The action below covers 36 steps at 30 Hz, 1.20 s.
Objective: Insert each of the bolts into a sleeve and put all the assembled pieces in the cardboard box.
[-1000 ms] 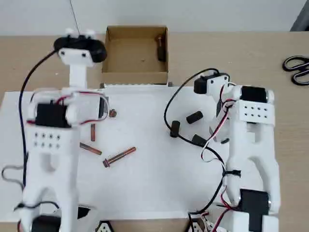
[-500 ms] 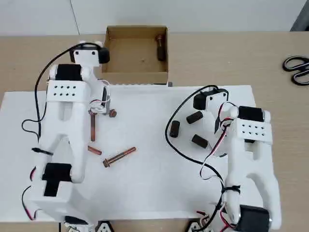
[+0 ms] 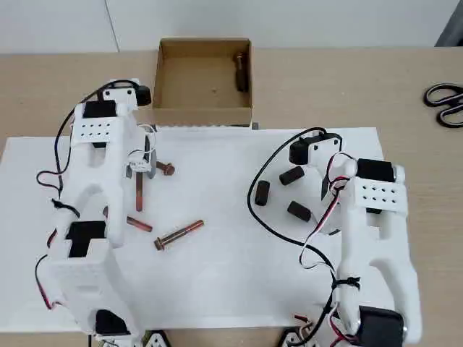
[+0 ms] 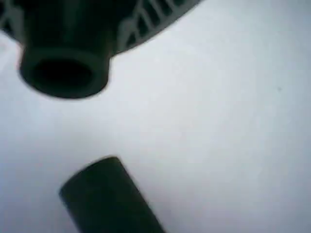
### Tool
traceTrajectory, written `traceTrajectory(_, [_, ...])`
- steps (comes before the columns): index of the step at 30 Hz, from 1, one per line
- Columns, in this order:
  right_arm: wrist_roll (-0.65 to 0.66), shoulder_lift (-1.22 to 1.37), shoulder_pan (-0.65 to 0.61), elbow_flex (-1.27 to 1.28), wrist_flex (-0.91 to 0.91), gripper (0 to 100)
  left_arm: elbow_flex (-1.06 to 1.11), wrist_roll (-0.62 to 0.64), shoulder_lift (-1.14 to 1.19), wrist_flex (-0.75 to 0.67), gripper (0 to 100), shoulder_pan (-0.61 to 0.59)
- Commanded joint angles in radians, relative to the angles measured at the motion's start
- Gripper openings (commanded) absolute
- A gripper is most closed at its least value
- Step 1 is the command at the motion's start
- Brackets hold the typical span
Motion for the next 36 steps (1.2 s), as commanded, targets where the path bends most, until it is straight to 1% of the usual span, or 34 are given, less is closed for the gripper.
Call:
traceTrajectory(1, [0.008, -0.035, 0.010, -0.006, -0.013, 0.5, -0.044, -0.005, 0.017, -0.038, 14, -0.005])
traceTrajectory(10, [0.008, -0.033, 0.010, -0.006, -0.013, 0.5, -0.044, -0.005, 0.083, -0.110, 14, -0.034])
traceTrajectory(13, [0.008, -0.035, 0.010, -0.006, -0.013, 0.5, -0.044, -0.002, 0.103, -0.112, 14, -0.038])
traceTrajectory(22, [0.008, -0.035, 0.010, -0.006, -0.012, 0.5, -0.044, 0.003, 0.118, -0.130, 7, -0.037])
traceTrajectory(26, [0.006, -0.038, 0.010, -0.006, -0.012, 0.5, -0.044, 0.003, 0.117, -0.140, 1, -0.034])
traceTrajectory(30, [0.006, -0.039, 0.008, -0.012, -0.008, 0.5, -0.045, 0.003, 0.107, -0.138, 0, -0.032])
traceTrajectory(33, [-0.002, -0.041, 0.004, -0.034, 0.005, 0.5, -0.091, 0.003, 0.107, -0.104, 0, -0.031])
traceTrajectory(36, [-0.031, -0.041, 0.002, -0.117, 0.096, 0.5, -0.211, 0.011, 0.107, 0.009, 1, -0.005])
